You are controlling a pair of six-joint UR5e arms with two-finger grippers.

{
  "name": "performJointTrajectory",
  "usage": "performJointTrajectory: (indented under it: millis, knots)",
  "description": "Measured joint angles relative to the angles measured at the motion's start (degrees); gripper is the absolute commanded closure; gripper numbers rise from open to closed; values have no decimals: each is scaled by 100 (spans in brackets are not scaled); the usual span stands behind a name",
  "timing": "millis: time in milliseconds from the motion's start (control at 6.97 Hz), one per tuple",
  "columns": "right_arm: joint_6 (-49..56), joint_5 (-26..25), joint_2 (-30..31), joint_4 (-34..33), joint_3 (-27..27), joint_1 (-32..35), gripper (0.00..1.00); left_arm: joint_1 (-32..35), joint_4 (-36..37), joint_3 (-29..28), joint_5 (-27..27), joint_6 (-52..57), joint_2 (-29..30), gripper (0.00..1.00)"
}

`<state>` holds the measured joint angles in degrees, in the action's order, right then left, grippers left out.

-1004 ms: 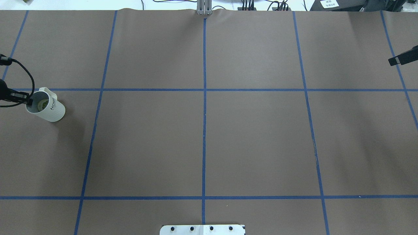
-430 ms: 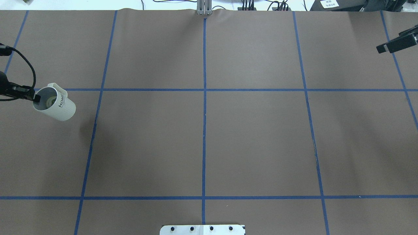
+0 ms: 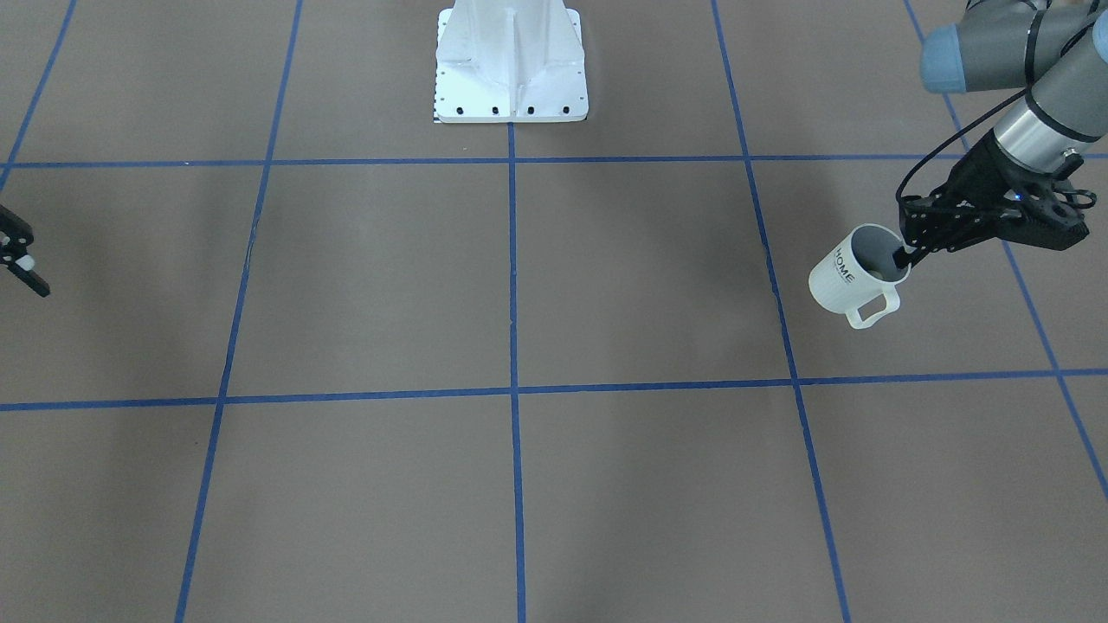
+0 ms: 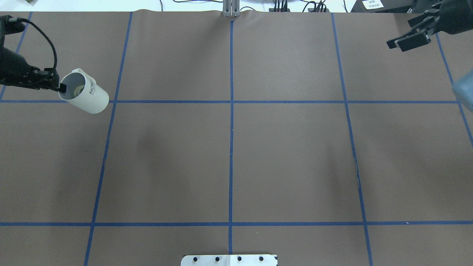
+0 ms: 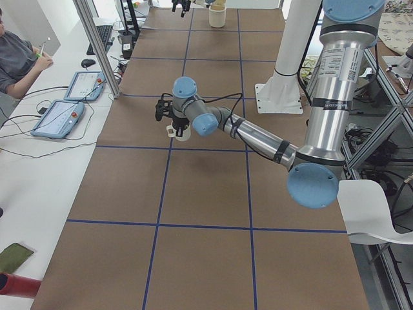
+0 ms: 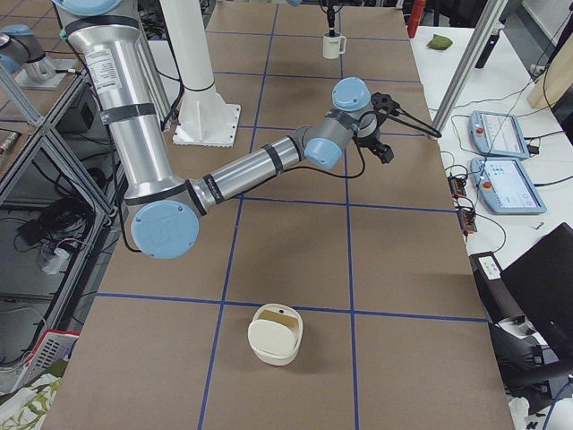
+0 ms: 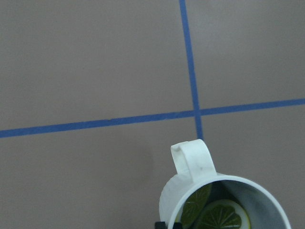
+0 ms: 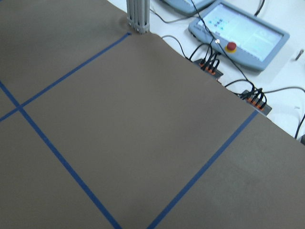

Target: Left arm hands cup to right arm to dump lemon

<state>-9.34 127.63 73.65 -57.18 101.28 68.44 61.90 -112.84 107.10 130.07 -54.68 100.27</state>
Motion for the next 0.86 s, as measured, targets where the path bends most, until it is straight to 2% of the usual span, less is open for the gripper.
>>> performJointTrajectory:
  millis: [430,860]
  knots:
    - [-562,-1993,-444,936,-137,-1377,2,-43,14,-206,-1,-1776,1183,100]
    - [-962,-4164,-806,2068,-284,-2905,2,-194,8,-842,-22,-3105,2414,100]
